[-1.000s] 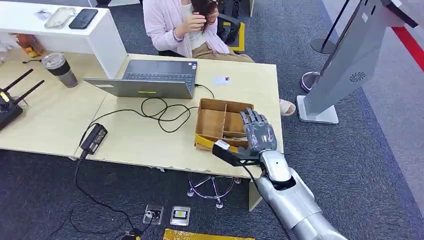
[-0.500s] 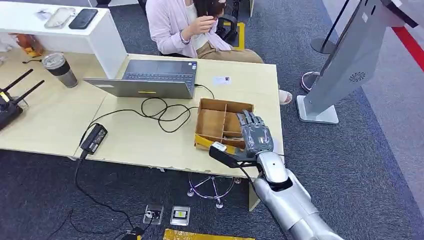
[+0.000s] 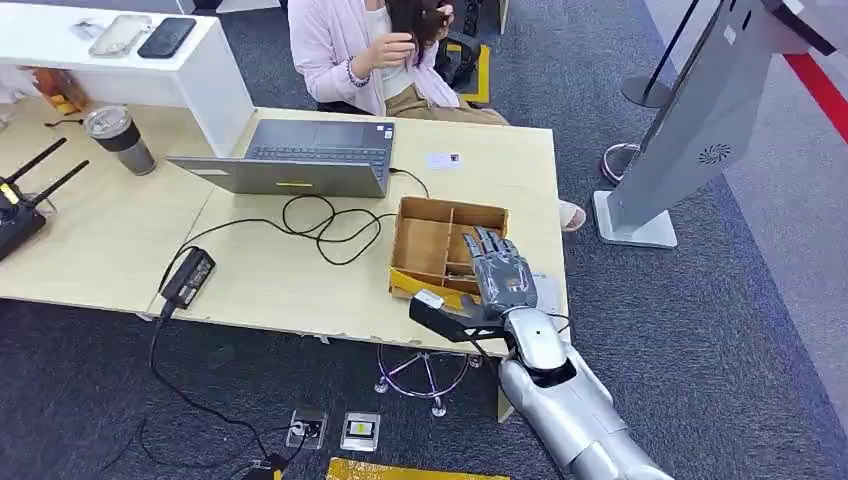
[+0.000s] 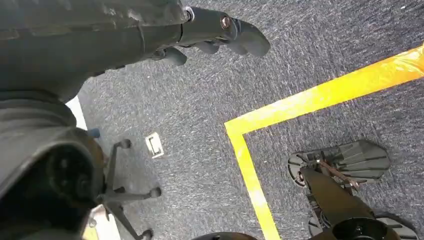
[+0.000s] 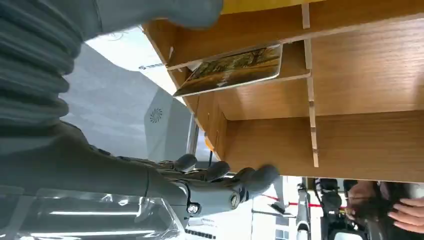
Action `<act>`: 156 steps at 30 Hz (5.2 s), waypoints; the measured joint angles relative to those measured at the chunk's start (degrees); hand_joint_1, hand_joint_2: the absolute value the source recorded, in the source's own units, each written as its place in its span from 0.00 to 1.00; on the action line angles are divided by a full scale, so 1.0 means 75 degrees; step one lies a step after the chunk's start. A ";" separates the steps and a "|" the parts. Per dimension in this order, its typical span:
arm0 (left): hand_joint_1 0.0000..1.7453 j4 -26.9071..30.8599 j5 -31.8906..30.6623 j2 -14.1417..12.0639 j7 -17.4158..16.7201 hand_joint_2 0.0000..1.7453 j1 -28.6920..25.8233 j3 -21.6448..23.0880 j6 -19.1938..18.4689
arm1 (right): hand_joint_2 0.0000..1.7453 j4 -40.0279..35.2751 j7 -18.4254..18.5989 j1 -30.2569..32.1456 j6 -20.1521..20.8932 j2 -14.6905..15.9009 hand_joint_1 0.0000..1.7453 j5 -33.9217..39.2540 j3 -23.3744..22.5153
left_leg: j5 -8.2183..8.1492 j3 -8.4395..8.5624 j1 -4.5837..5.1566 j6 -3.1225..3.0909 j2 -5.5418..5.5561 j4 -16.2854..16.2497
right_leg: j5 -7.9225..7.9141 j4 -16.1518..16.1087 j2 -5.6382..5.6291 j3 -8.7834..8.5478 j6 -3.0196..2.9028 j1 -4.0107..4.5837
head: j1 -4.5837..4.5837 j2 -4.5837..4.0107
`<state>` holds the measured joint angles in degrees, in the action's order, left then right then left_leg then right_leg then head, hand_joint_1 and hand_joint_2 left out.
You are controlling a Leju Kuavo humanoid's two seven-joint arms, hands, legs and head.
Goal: Pass the card to the sensor for recognition and then transmit it.
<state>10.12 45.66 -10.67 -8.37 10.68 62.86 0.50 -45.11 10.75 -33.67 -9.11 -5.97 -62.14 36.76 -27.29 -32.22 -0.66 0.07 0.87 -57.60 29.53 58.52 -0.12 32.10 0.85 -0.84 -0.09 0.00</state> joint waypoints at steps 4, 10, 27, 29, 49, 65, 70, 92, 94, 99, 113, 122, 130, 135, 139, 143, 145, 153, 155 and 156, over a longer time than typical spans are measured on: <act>0.00 0.0000 0.0026 0.0000 0.0000 0.00 -0.0002 0.0006 0.0006 | 1.00 0.0017 0.0052 -0.0001 0.0026 0.0000 1.00 -0.0020 0.0000 | 0.0000 0.0000 0.0000 0.0000 0.0000 0.0000 | 0.0000 0.0000 0.0000 0.0000 0.0000 0.0000 | 0.0000 0.0000; 0.00 0.0000 0.0041 -0.0003 0.0000 0.00 -0.0002 0.0012 0.0017 | 1.00 0.0085 0.0017 -0.0014 0.0000 0.0018 1.00 0.0003 -0.0006 | 0.0000 0.0001 0.0000 0.0000 0.0000 0.0000 | 0.0000 0.0000 0.0000 0.0000 0.0000 0.0000 | 0.0000 0.0000; 0.00 0.0000 0.0076 -0.0023 0.0000 0.00 -0.0008 0.0023 0.0131 | 1.00 0.0204 -0.0017 0.0056 0.0000 0.0128 1.00 0.0283 -0.0012 | 0.0000 0.0005 0.0000 0.0000 0.0000 0.0000 | 0.0000 0.0000 -0.0001 -0.0002 0.0000 0.0000 | 0.0000 0.0000; 0.00 0.0000 0.0070 -0.0023 0.0000 0.00 -0.0007 0.0023 0.0128 | 1.00 0.0198 0.0009 0.0069 0.0015 0.0137 1.00 0.0327 -0.0012 | 0.0000 0.0006 0.0000 0.0000 -0.0001 -0.0001 | 0.0000 0.0000 -0.0001 -0.0003 0.0000 0.0000 | 0.0000 0.0000; 0.00 0.0000 -0.0035 -0.0023 0.0009 0.00 0.0066 0.0058 -0.0020 | 1.00 -0.1914 0.0201 -0.0565 0.0761 0.0813 1.00 0.0038 -0.0653 | 0.0001 0.0006 0.0000 0.0000 -0.0003 -0.0002 | -0.0003 0.0000 -0.0002 -0.0001 0.0000 0.0000 | -0.0003 0.0000; 0.00 0.0000 -0.0079 -0.0023 0.0000 0.00 0.0206 0.0219 -0.0137 | 1.00 -0.1848 -0.0207 -0.0946 0.0306 0.0851 1.00 0.0131 -0.0848 | 0.0000 0.0003 0.0000 0.0000 -0.0002 -0.0002 | -0.0003 0.0001 -0.0001 -0.0001 0.0000 0.0000 | -0.0003 0.0000; 0.00 0.0000 -0.0137 -0.0023 -0.0085 0.00 0.0258 0.0251 -0.0152 | 1.00 -0.1495 -0.0370 -0.1144 0.0072 0.0755 1.00 0.0239 -0.0903 | 0.0001 -0.0001 0.0000 0.0000 0.0001 -0.0002 | -0.0003 0.0002 0.0001 -0.0001 0.0000 0.0000 | -0.0003 0.0000; 0.00 -0.0012 -0.0169 0.0017 -0.0393 0.00 0.0569 0.0565 -0.0408 | 1.00 0.1539 -0.0630 -0.2724 -0.0536 -0.0006 1.00 0.0055 -0.0927 | 0.0001 -0.0006 0.0000 0.0000 0.0001 -0.0002 | -0.0004 0.0002 0.0001 0.0005 -0.0001 0.0001 | -0.0003 0.0000; 0.00 -0.0015 -0.0157 0.0017 -0.0396 0.00 0.0569 0.0565 -0.0408 | 1.00 0.1629 -0.0632 -0.2731 -0.0536 -0.0047 1.00 0.0050 -0.0927 | 0.0001 -0.0007 0.0000 0.0000 0.0002 -0.0002 | -0.0004 0.0002 0.0003 0.0004 -0.0001 0.0001 | 0.0000 0.0000; 0.00 -0.0017 -0.0105 0.0017 -0.0399 0.00 0.0570 0.0568 -0.0405 | 0.00 0.1830 -0.0842 -0.2771 -0.0705 -0.0201 0.00 0.0023 -0.0918 | 0.0002 -0.0007 0.0000 0.0000 0.0002 -0.0002 | -0.0004 0.0002 0.0001 0.0004 -0.0001 0.0001 | 0.0000 0.0000; 0.00 -0.0029 0.0047 0.0017 -0.0396 0.00 0.0568 0.0571 -0.0423 | 0.00 0.2104 -0.1227 -0.2963 -0.0853 -0.0321 0.00 0.0059 -0.0956 | 0.0002 -0.0003 0.0000 0.0000 0.0001 -0.0002 | -0.0004 0.0002 0.0000 0.0004 -0.0001 0.0001 | -0.0003 0.0000; 0.00 -0.0058 0.0376 -0.0076 -0.0312 0.00 0.0444 0.0571 -0.0344 | 0.00 0.2644 -0.1279 -0.3172 0.0102 0.0945 0.00 0.2344 -0.2190 | 0.0002 -0.0006 0.0009 -0.0003 0.0022 -0.0015 | -0.0007 -0.0006 0.0018 0.0000 0.0004 -0.0008 | 0.0003 0.0000; 0.00 -0.0096 0.0644 -0.0198 -0.0125 0.00 0.0063 0.0571 -0.0111 | 0.00 0.3284 0.0034 -0.2891 0.0128 0.3441 0.00 0.2696 -0.3590 | -0.0019 -0.0012 0.0021 -0.0028 0.0021 -0.0020 | -0.0010 -0.0024 0.0019 0.0003 0.0013 -0.0020 | 0.0003 0.0000; 0.00 -0.0102 0.0930 -0.0210 0.0198 0.00 -0.0054 0.0559 0.0064 | 0.00 0.3537 0.0306 -0.1712 0.0471 0.4543 0.00 0.3283 -0.4262 | -0.0035 -0.0004 0.0010 -0.0022 0.0008 -0.0017 | -0.0004 -0.0027 0.0019 -0.0005 0.0010 -0.0009 | 0.0000 0.0000; 0.00 -0.0102 0.1105 -0.0213 0.0508 0.00 -0.0159 0.0536 0.0231 | 0.00 0.3695 0.0021 -0.0534 0.0670 0.4937 0.00 0.3899 -0.4789 | -0.0036 -0.0004 0.0003 -0.0019 0.0005 -0.0013 | 0.0002 -0.0026 0.0013 -0.0003 0.0009 -0.0004 | -0.0006 0.0000; 0.00 -0.0102 0.1563 -0.0213 0.0913 0.00 -0.0182 0.0440 0.0367 | 0.00 0.3841 -0.0712 0.0643 0.0846 0.5039 0.00 0.4439 -0.5351 | -0.0037 0.0001 -0.0011 -0.0016 0.0009 -0.0010 | 0.0011 -0.0024 0.0019 -0.0011 0.0001 0.0013 | -0.0003 0.0000; 0.00 -0.0102 0.2035 -0.0210 0.1122 0.00 -0.0219 0.0230 0.0256 | 0.00 0.3917 -0.1131 0.1302 0.0933 0.4992 0.00 0.4903 -0.5669 | -0.0038 -0.0001 -0.0018 -0.0014 0.0030 -0.0010 | 0.0020 -0.0024 0.0038 -0.0022 0.0000 0.0019 | 0.0006 0.0000; 0.00 -0.0102 0.3261 -0.0026 0.1405 0.00 -0.0346 -0.0763 0.0344 | 0.00 0.4299 -0.0499 0.3260 0.0059 0.3878 0.00 0.5933 -0.7018 | -0.0054 0.0006 -0.0032 0.0012 0.0019 -0.0004 | 0.0035 -0.0022 0.0031 -0.0026 -0.0021 0.0036 | -0.0015 0.0000; 0.00 -0.0102 0.3334 0.0035 0.1220 0.00 -0.0353 -0.0945 0.0399 | 0.00 0.4374 -0.0177 0.3439 -0.0336 0.3412 0.00 0.5969 -0.7257 | -0.0057 0.0013 -0.0033 0.0017 -0.0005 -0.0004 | 0.0034 -0.0019 0.0004 -0.0021 -0.0022 0.0037 | -0.0012 0.0000; 0.00 -0.0102 0.3357 0.0061 0.0987 0.00 -0.0351 -0.1014 0.0376 | 0.00 0.4404 -0.0011 0.3483 -0.0549 0.3225 0.00 0.5998 -0.7347 | -0.0057 0.0019 -0.0032 0.0017 -0.0010 -0.0004 | 0.0034 -0.0016 0.0001 -0.0021 -0.0022 0.0035 | -0.0012 0.0000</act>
<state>9.35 70.84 -10.21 -0.97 8.04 55.25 3.32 -12.09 10.67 -7.55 -13.23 18.22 -17.16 -18.34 -27.72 -32.07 -0.90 0.19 0.80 -57.63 29.79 58.40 -0.12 31.94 0.68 -0.58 -0.17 0.00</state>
